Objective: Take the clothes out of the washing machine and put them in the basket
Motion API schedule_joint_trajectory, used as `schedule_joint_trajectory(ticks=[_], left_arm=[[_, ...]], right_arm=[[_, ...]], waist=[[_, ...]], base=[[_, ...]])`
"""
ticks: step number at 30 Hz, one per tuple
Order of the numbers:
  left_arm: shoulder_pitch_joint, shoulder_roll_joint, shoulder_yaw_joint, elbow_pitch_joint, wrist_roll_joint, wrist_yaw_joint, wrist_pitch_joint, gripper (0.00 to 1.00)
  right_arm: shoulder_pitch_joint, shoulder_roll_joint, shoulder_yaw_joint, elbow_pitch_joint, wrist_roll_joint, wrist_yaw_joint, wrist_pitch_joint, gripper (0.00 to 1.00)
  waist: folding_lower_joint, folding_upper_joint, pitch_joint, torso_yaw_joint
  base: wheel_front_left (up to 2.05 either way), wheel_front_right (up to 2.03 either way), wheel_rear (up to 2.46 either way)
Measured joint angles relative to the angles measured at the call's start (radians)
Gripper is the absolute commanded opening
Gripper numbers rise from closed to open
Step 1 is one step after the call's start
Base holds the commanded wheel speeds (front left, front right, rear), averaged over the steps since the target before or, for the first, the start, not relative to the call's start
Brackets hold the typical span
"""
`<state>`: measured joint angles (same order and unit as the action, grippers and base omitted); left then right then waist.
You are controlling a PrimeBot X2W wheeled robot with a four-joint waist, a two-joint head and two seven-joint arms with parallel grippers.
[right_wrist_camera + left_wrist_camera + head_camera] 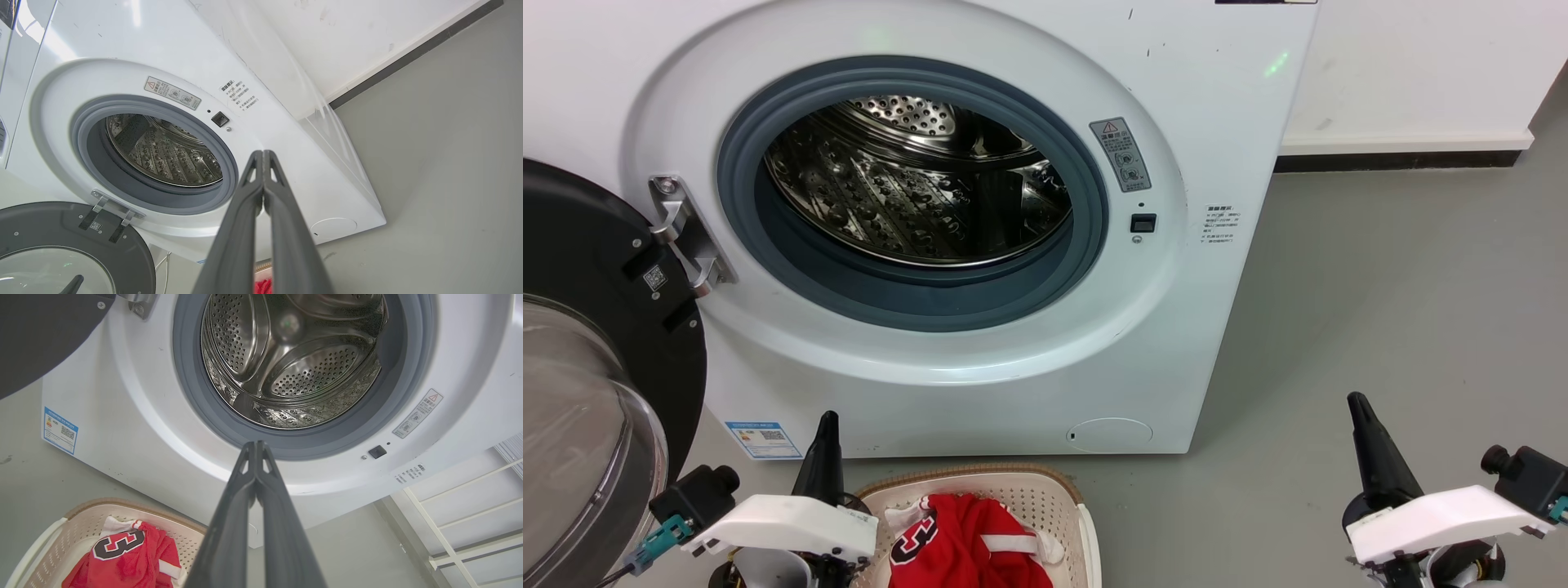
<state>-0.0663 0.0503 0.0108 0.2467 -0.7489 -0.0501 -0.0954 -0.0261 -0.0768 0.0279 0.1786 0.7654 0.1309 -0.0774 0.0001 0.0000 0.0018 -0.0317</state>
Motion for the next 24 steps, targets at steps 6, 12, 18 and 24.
schedule_joint_trajectory(ticks=[6,12,18,24], left_arm=[[-0.002,0.000,0.010,0.000,-0.084,-0.009,0.022,0.00],[-0.004,0.000,0.021,0.000,-0.163,-0.012,0.041,0.00],[-0.006,0.000,0.028,0.000,-0.236,-0.020,0.058,0.00],[-0.014,0.000,0.036,0.000,-0.305,-0.028,0.075,0.00]], right_arm=[[-0.011,-0.002,-0.007,0.006,0.085,0.000,0.013,0.00],[-0.014,-0.003,-0.015,0.012,0.167,0.000,0.026,0.00],[-0.018,-0.004,-0.021,0.017,0.245,0.000,0.036,0.00],[-0.026,-0.005,-0.029,0.021,0.317,0.000,0.049,0.00]], waist=[[0.0000,0.0000,0.000,0.002],[0.0000,0.0000,0.000,0.004],[0.0000,0.0000,0.000,0.007],[0.0000,0.0000,0.000,0.009]], base=[[0.00,0.00,0.00],[0.00,0.00,0.00],[0.00,0.00,0.00],[0.00,0.00,0.00]])
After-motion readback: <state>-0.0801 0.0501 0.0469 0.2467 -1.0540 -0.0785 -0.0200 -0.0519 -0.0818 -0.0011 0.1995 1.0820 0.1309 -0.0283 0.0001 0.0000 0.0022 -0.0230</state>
